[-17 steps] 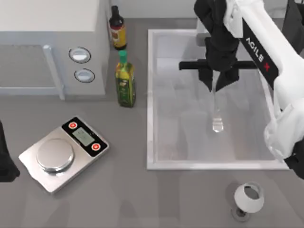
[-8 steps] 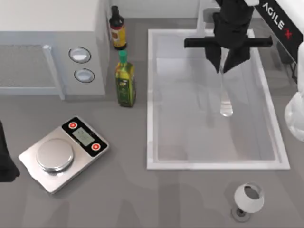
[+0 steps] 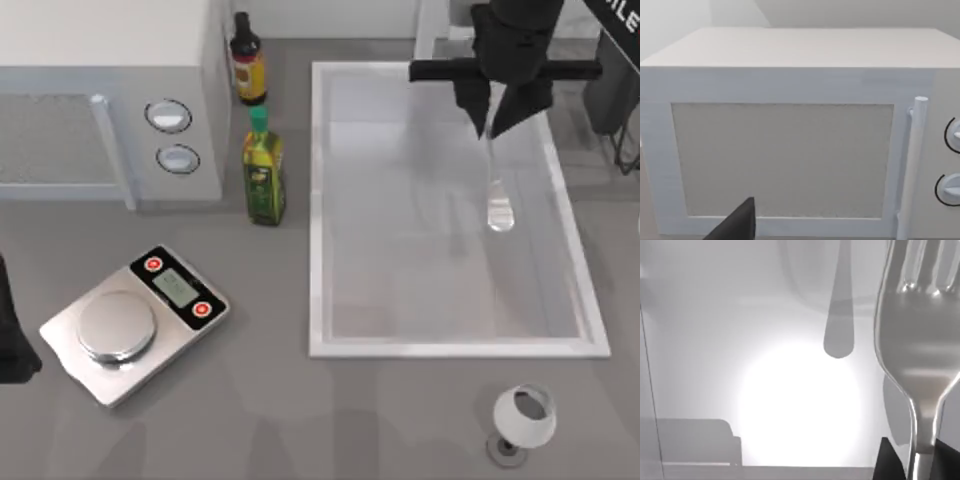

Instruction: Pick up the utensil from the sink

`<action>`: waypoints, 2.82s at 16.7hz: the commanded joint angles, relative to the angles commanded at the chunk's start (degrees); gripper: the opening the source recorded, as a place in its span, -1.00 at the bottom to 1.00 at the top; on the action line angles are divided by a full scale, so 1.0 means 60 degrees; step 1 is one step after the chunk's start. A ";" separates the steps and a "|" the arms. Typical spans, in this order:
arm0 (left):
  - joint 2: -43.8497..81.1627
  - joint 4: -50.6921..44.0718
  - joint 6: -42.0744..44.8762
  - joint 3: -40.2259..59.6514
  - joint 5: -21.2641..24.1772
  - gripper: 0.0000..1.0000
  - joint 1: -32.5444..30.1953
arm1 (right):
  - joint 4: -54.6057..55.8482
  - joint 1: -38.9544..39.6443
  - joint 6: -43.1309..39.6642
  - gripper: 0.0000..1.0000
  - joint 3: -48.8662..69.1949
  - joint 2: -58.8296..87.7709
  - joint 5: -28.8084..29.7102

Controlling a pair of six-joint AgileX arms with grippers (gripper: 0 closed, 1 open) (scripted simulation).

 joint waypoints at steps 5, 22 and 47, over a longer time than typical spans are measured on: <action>0.0000 0.0000 0.0000 0.0000 0.0000 1.00 0.0000 | 0.0752 -0.0640 -0.0651 -1.00 -0.3943 -0.2718 -0.0083; 0.0000 0.0000 0.0000 0.0000 0.0000 1.00 0.0000 | 0.2219 -0.1602 -0.1660 -1.00 -0.9795 -0.6833 -0.0210; 0.0000 0.0000 0.0000 0.0000 0.0000 1.00 0.0000 | 0.5873 -0.1614 -0.1634 0.81 -1.2917 -0.6364 -0.0213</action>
